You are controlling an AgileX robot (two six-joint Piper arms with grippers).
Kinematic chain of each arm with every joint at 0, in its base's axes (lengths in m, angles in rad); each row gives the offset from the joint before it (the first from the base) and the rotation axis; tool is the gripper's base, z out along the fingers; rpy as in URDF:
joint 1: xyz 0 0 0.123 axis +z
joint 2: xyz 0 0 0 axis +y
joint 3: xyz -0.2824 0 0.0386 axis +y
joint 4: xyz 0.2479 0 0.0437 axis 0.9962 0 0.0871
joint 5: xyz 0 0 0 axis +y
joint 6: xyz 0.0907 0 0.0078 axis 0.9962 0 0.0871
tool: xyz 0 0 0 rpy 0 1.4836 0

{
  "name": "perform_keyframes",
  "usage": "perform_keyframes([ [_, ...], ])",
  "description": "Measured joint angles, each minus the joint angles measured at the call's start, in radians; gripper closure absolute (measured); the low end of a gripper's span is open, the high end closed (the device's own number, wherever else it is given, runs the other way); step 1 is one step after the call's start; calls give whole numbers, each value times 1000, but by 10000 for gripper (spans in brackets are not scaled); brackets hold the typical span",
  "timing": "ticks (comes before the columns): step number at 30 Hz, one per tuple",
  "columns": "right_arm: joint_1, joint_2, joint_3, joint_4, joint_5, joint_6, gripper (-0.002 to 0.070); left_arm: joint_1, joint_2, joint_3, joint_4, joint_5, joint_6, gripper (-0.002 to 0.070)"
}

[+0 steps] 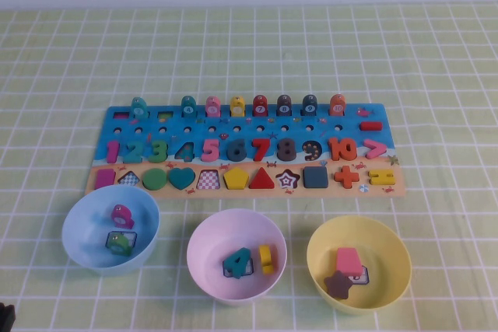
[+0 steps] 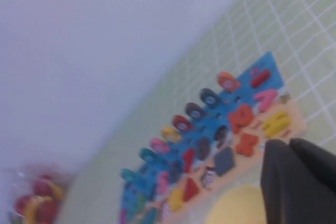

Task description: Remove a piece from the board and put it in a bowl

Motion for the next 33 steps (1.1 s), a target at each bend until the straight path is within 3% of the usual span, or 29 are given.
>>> perform_keyframes([
  [2, 0, 0, 0, 174, -23, 0, 694, 0, 0, 0, 0, 0, 0, 678],
  [4, 0, 0, 0, 240, -44, -6, 694, 0, 0, 0, 0, 0, 0, 678],
  [14, 0, 0, 0, 283, 18, -108, 694, 0, 0, 0, 0, 0, 0, 678],
  [21, 0, 0, -19, 272, 157, -310, 694, 0, 0, 0, 0, 0, 0, 678],
  [27, 0, 153, -283, 85, 291, -331, 694, 0, 0, 0, 0, 0, 0, 678],
  [33, 0, 445, -605, -283, 567, -337, 694, 0, 0, 0, 0, 0, 0, 678],
])
